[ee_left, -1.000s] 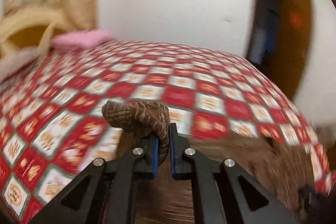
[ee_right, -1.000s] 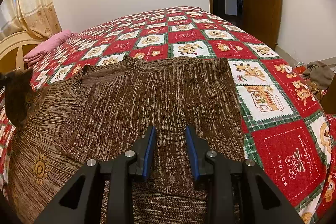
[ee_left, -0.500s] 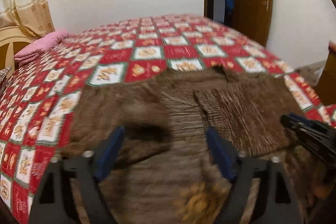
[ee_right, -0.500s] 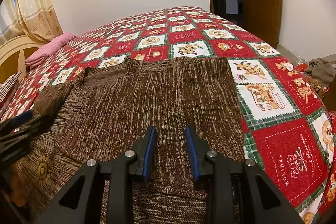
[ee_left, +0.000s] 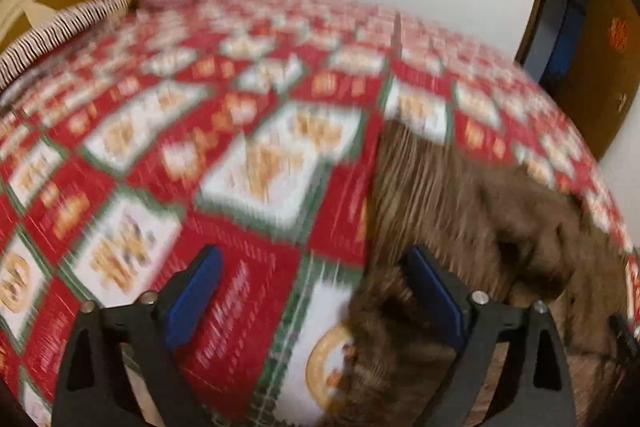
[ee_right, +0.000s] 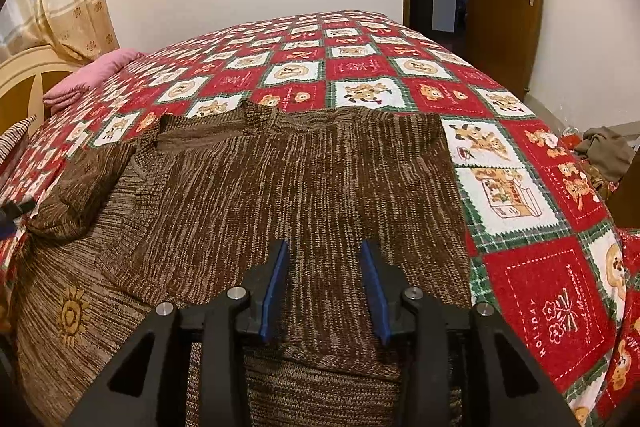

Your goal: Fold small clothes

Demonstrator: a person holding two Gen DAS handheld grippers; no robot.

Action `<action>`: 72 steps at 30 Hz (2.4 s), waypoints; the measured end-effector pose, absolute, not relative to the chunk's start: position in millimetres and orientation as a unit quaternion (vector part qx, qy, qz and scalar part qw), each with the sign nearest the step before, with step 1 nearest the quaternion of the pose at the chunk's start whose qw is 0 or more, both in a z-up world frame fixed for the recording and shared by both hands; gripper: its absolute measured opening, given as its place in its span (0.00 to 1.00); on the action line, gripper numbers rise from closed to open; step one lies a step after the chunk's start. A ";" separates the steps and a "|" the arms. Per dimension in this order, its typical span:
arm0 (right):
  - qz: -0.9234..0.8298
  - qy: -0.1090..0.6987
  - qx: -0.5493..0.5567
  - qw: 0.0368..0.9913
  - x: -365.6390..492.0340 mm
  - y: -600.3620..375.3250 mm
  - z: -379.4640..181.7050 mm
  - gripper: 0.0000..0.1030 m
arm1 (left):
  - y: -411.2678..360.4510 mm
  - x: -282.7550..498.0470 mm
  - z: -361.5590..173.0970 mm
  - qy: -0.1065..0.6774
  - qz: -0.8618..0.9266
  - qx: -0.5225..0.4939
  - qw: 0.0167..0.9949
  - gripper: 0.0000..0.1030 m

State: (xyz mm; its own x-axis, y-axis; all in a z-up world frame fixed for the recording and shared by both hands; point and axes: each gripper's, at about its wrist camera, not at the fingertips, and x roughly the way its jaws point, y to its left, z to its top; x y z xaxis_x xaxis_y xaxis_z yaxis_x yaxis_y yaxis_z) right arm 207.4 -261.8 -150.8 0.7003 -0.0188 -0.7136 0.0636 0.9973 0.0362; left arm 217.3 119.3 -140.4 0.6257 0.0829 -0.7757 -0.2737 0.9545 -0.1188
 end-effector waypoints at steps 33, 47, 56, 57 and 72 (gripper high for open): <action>0.129 0.404 0.156 0.892 248.2 -158.3 -141.5 0.24 | 119.1 186.6 -141.5 0.430 0.091 -0.071 0.896 0.98; 0.094 0.373 0.113 0.916 245.5 -172.0 -103.5 0.47 | 132.4 168.6 -132.8 0.405 0.078 -0.124 0.903 0.99; 0.124 0.419 0.023 0.899 275.1 -136.9 -130.3 0.47 | 104.9 209.6 -101.5 0.388 0.070 -0.070 0.916 0.99; 0.121 0.421 0.013 0.899 271.8 -134.9 -133.8 0.43 | 100.9 219.1 -109.2 0.405 0.077 -0.056 0.909 0.98; 0.127 0.435 0.005 0.891 176.6 -192.0 -129.8 0.35 | 109.0 214.6 -139.6 0.436 0.057 -0.069 0.896 1.00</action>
State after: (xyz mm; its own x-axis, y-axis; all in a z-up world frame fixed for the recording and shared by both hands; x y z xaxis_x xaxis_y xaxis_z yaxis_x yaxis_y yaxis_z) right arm 176.6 -192.0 -129.8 0.5895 0.2305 -0.7742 -0.2209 0.9679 0.1199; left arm 214.6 109.0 -139.6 0.6140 0.0420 -0.7882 -0.1621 0.9840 -0.0738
